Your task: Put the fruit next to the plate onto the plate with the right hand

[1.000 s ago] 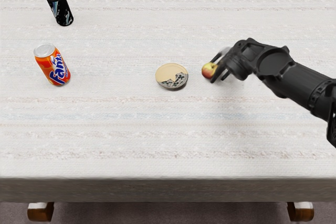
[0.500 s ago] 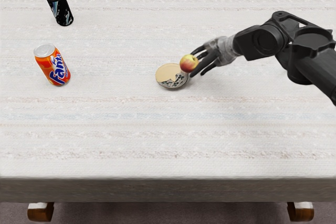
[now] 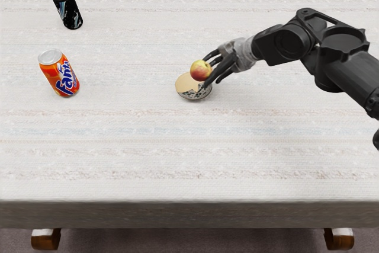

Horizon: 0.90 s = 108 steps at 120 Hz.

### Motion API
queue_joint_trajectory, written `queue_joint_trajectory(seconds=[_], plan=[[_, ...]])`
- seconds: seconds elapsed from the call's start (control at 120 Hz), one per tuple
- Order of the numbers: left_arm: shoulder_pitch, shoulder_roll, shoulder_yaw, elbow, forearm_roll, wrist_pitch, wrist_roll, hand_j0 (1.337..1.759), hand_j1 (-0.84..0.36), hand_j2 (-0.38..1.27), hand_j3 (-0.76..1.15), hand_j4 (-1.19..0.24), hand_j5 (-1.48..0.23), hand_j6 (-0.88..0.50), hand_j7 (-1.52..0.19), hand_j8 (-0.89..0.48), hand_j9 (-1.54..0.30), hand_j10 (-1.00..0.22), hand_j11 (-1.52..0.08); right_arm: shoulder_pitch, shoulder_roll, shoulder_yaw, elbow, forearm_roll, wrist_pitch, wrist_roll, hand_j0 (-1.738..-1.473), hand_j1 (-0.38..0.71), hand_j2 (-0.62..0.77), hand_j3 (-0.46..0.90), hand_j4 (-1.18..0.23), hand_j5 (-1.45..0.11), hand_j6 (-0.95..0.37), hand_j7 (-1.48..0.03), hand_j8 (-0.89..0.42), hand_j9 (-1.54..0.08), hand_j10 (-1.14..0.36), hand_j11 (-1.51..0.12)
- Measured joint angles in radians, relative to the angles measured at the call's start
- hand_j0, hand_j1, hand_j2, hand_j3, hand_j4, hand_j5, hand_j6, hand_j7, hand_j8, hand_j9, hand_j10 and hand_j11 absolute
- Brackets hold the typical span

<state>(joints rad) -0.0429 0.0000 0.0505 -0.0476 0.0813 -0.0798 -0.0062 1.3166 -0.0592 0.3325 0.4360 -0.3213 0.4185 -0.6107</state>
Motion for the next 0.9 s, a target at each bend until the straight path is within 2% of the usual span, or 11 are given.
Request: queue_joint_trajectory(seconds=[0.633, 0.683, 0.783, 0.825, 0.9], plan=[[0.0, 0.0, 0.0, 0.0, 0.0, 0.0, 0.0, 1.658, 0.35, 0.0, 0.0, 0.0, 0.0, 0.0, 0.0, 0.0, 0.0, 0.0, 0.0, 0.016, 0.004, -0.006, -0.014, -0.014, -0.034, 0.0, -1.653, 0.36, 0.36, 0.0, -0.51, -1.16, -0.48, -1.13, -0.85, -1.15, -0.86, -1.16], [0.0, 0.0, 0.0, 0.0, 0.0, 0.0, 0.0, 1.658, 0.35, 0.0, 0.0, 0.0, 0.0, 0.0, 0.0, 0.0, 0.0, 0.0, 0.0, 0.017, 0.008, -0.009, -0.016, -0.016, -0.053, 0.0, -1.654, 0.31, 0.28, 0.0, -0.49, -1.03, -0.46, -1.01, -0.8, -1.03, -0.77, -1.03], [0.0, 0.0, 0.0, 0.0, 0.0, 0.0, 0.0, 1.658, 0.35, 0.0, 0.0, 0.0, 0.0, 0.0, 0.0, 0.0, 0.0, 0.0, 0.0, 0.019, 0.022, -0.024, -0.018, -0.02, -0.088, 0.0, -1.656, 0.14, 0.16, 0.0, -0.38, -0.73, -0.36, -0.72, -0.57, -0.73, -0.55, -0.73], [0.0, 0.0, 0.0, 0.0, 0.0, 0.0, 0.0, 1.658, 0.35, 0.0, 0.0, 0.0, 0.0, 0.0, 0.0, 0.0, 0.0, 0.0, 0.0, 0.02, 0.025, -0.028, -0.018, -0.02, -0.095, 0.0, -1.656, 0.1, 0.12, 0.0, -0.34, -0.64, -0.33, -0.63, -0.43, -0.64, -0.48, -0.64], [0.0, 0.0, 0.0, 0.0, 0.0, 0.0, 0.0, 1.658, 0.35, 0.0, 0.0, 0.0, 0.0, 0.0, 0.0, 0.0, 0.0, 0.0, 0.0, 0.02, 0.03, -0.032, -0.019, -0.021, -0.103, 0.0, -1.657, 0.02, 0.07, 0.0, -0.29, -0.52, -0.28, -0.51, -0.35, -0.51, -0.39, -0.51]])
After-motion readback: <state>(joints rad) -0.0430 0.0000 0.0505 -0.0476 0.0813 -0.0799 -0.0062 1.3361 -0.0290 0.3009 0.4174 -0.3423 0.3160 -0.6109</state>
